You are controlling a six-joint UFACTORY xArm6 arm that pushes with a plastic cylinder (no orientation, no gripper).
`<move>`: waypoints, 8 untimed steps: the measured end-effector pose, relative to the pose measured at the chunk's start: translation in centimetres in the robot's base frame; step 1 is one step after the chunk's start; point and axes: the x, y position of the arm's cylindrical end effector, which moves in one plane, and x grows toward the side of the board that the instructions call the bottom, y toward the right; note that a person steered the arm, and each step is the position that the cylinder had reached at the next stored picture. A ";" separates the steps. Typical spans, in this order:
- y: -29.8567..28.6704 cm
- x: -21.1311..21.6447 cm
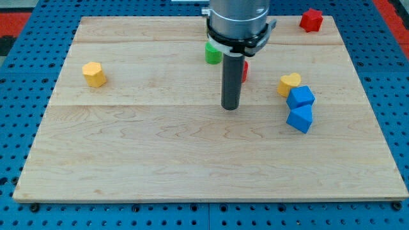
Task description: Move the blue cube towards right
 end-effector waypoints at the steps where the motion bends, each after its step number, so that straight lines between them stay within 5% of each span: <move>1: 2.2 0.0; 8: 14.3 0.9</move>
